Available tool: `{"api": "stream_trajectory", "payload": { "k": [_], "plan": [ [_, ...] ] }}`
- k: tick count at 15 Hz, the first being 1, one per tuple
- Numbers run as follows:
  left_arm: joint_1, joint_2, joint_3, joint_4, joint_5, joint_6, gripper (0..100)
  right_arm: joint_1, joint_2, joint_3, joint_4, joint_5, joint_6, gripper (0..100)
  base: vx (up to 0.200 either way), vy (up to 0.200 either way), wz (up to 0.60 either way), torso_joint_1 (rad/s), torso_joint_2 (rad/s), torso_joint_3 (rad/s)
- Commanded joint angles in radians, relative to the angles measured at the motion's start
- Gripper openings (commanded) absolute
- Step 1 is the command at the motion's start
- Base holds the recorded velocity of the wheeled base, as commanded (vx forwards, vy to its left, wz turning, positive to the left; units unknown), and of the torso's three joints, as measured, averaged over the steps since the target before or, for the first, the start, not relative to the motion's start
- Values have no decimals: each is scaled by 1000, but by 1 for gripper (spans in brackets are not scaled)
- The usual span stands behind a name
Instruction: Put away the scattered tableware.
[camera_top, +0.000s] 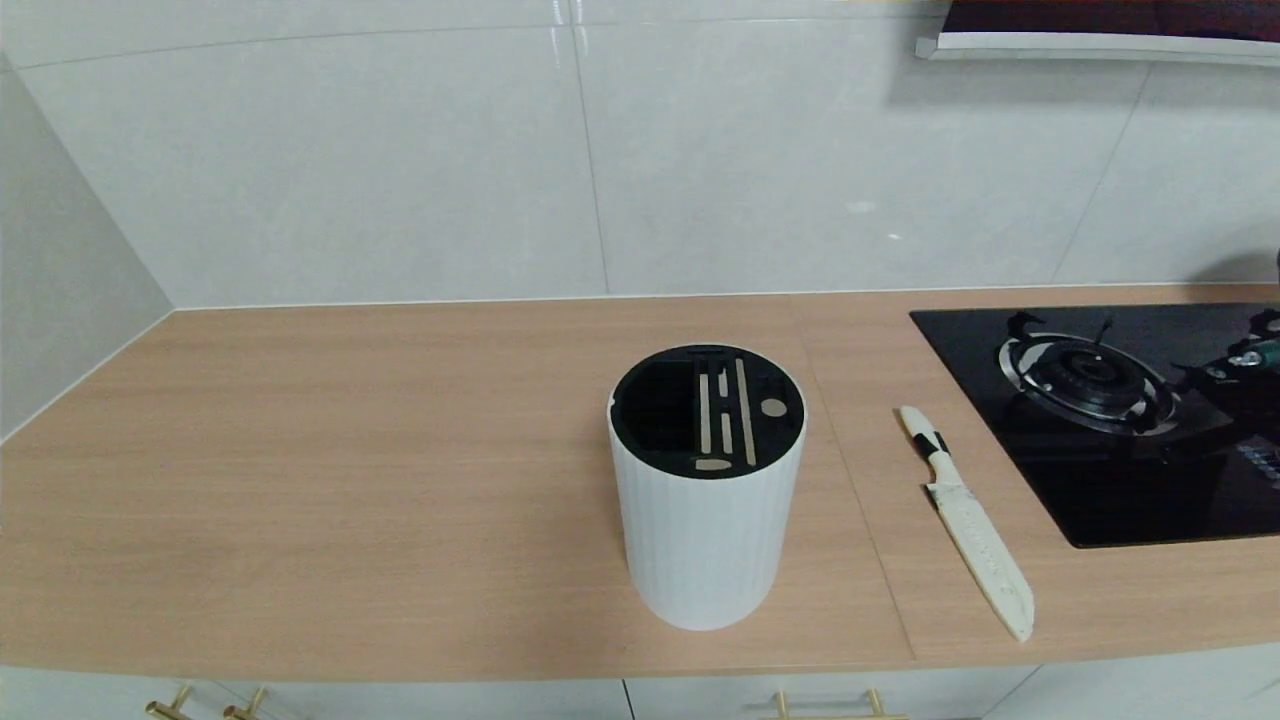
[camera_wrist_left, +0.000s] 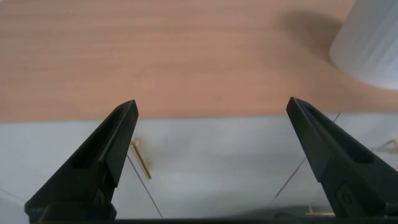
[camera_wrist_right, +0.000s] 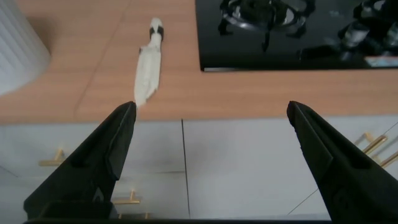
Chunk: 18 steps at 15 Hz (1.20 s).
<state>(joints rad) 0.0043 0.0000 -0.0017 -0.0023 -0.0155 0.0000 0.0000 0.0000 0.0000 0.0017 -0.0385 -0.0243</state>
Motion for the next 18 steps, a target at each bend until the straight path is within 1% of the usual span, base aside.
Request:
{"api": "stream_trajectory", "payload": {
  "k": [1,5,11,13,18],
  "plan": [
    [0,2,0,-1,0,0,100,0,2,0,0,0,0,100,0,0,0,295,-598,-305],
    [0,2,0,-1,0,0,100,0,2,0,0,0,0,100,0,0,0,276,-553,-279],
    [0,2,-1,-1,0,0,100,0,2,0,0,0,0,100,0,0,0,194,-385,-196],
    [0,2,0,-1,0,0,100,0,2,0,0,0,0,100,0,0,0,75,-161,-78],
    [0,2,0,1,0,2,100,0,2,0,0,3,-2,100,0,0,0,0,0,0]
  ]
}}
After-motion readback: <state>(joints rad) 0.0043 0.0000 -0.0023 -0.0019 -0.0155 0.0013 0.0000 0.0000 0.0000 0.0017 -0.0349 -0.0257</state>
